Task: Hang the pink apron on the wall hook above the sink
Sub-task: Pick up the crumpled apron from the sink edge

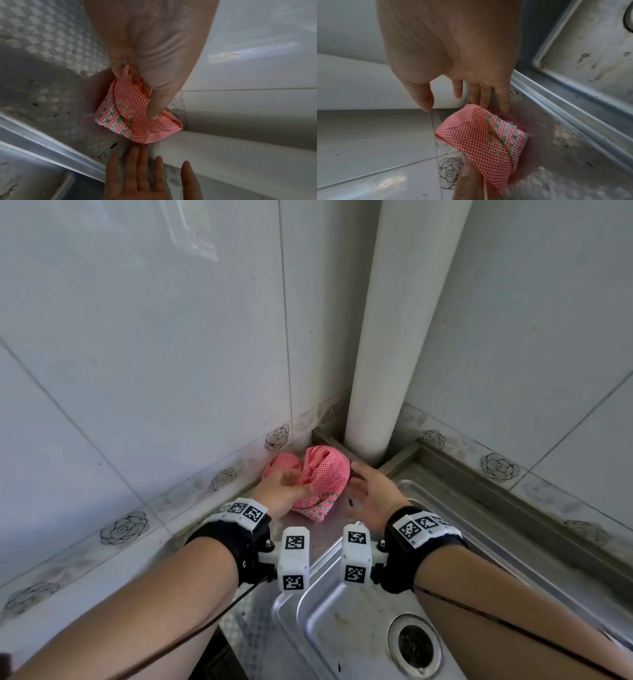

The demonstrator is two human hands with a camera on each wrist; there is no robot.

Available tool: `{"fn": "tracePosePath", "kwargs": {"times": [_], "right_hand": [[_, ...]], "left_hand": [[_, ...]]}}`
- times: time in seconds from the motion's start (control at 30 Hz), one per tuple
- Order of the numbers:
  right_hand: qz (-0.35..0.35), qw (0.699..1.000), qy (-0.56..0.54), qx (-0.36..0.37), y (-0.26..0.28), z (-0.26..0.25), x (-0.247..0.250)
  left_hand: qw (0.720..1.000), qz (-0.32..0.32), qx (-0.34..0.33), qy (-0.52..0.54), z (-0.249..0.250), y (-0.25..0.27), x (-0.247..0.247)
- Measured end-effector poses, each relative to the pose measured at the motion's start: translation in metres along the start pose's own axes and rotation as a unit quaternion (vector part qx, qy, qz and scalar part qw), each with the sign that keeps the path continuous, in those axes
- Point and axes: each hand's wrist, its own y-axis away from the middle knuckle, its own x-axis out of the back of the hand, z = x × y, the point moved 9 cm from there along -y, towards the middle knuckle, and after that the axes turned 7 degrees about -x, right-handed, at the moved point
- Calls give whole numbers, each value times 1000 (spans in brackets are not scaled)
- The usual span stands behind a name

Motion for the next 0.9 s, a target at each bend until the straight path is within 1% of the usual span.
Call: {"fn": "tracePosePath", "kwargs": {"times": [0.13, 0.17, 0.23, 0.27, 0.3, 0.37, 0.47, 0.53, 0.57, 0.63, 0.7, 0.73, 0.77, 0.83, 0.9], "right_hand": [[-23, 999, -12, -29, -15, 17, -2], [-21, 999, -14, -37, -16, 22, -4], [7, 998, 1, -57, -23, 33, -2], [17, 998, 12, -66, -28, 40, 0], [28, 997, 18, -71, -27, 43, 0], [25, 996, 16, -80, -27, 49, -1], [-13, 995, -1, -96, -23, 51, -9], [-50, 992, -45, -107, -18, 55, -18], [-54, 992, -50, -107, -15, 56, -21], [-53, 994, -31, -89, -11, 56, -25], [-19, 998, -3, -54, 1, 49, -21], [0, 999, 3, -33, 4, 46, -18], [2, 1000, -4, -17, 8, 42, -17], [-19, 1000, -21, 8, 19, 32, -20], [-51, 998, -18, 29, 39, 20, -27]], "left_hand": [[999, -12, 12, -42, -15, -3, -6], [998, -8, 11, -66, -16, -2, -7], [993, 4, 4, -115, -15, -2, -9], [992, 9, 3, -122, -15, -1, -10], [993, 8, 2, -116, -14, 1, -12], [996, -1, 5, -90, -16, 4, -16], [1000, -19, -1, -22, -10, 14, -20], [999, -45, 12, 19, -11, 23, -26], [997, -63, 17, 30, -10, 30, -30], [996, -83, 14, 34, -3, 42, -35], [995, -93, 6, 36, 8, 56, -38], [996, -86, 8, 39, 12, 64, -35], [996, -76, 4, 47, 17, 70, -32], [997, -49, -18, 52, 26, 81, -21], [998, -30, -21, 59, 32, 91, -11]]}}
